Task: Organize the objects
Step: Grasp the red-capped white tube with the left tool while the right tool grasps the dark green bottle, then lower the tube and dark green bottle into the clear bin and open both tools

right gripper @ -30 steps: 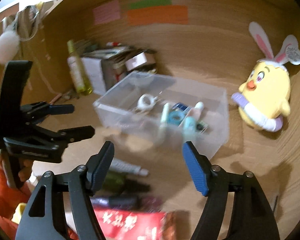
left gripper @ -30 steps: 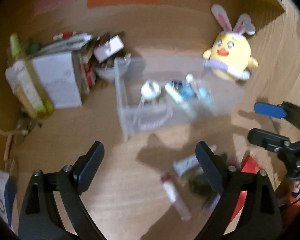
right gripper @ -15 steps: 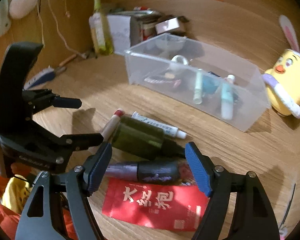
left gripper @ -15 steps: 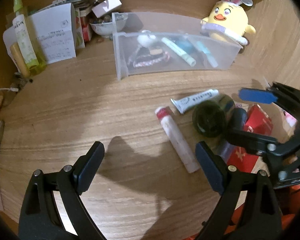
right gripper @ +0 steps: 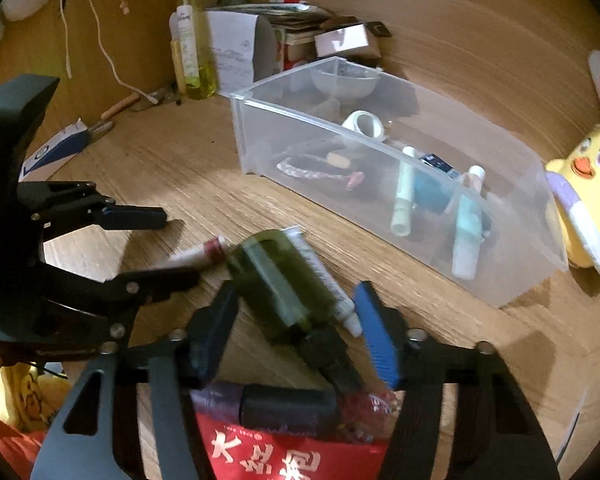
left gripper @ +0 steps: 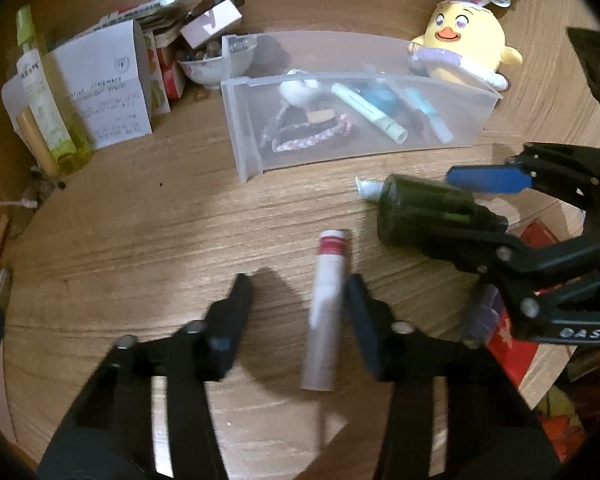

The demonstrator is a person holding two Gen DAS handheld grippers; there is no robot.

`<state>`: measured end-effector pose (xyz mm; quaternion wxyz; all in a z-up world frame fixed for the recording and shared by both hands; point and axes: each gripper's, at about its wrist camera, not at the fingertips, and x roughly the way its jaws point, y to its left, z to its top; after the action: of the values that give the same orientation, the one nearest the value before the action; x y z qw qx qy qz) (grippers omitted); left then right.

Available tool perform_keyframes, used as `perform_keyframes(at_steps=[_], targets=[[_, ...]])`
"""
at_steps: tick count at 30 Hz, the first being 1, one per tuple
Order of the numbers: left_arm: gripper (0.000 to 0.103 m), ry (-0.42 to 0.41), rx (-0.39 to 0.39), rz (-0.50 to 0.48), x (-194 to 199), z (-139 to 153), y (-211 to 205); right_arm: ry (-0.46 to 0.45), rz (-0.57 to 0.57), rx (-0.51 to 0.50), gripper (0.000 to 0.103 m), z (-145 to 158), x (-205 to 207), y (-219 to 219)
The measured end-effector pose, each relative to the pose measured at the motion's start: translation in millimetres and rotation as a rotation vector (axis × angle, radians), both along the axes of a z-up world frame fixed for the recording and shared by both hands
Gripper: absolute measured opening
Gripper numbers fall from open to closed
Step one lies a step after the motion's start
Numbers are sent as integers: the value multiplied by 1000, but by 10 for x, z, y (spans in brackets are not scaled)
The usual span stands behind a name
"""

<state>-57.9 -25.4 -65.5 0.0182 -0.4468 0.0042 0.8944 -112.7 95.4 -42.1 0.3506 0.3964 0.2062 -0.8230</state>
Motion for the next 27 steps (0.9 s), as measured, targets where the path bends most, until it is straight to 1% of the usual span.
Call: perform_keyframes(at_steps=[1, 2, 3, 7, 10, 13, 23, 27], targets=[[28, 7, -2, 0, 3, 3, -1, 12, -2, 3, 46, -5, 1, -15], [17, 11, 1, -1, 5, 5, -8, 21, -2, 4, 46, -8, 2, -27], [15, 15, 3, -3, 8, 5, -18, 24, -3, 1, 44, -11, 3, -26], [14, 20, 17, 11, 9, 11, -70, 26, -20, -37, 41, 34, -19, 15], [15, 41, 38, 19, 20, 78, -111, 39, -40, -75, 41, 119, -38, 85], [15, 78, 49, 28, 27, 202, -133, 47, -59, -113, 38, 218, -69, 169], [15, 214, 124, 55, -92, 657, -170, 69, -132, -267, 38, 585, -207, 482], [14, 248, 147, 53, -195, 802, -171, 85, -144, -320, 38, 746, -270, 594]])
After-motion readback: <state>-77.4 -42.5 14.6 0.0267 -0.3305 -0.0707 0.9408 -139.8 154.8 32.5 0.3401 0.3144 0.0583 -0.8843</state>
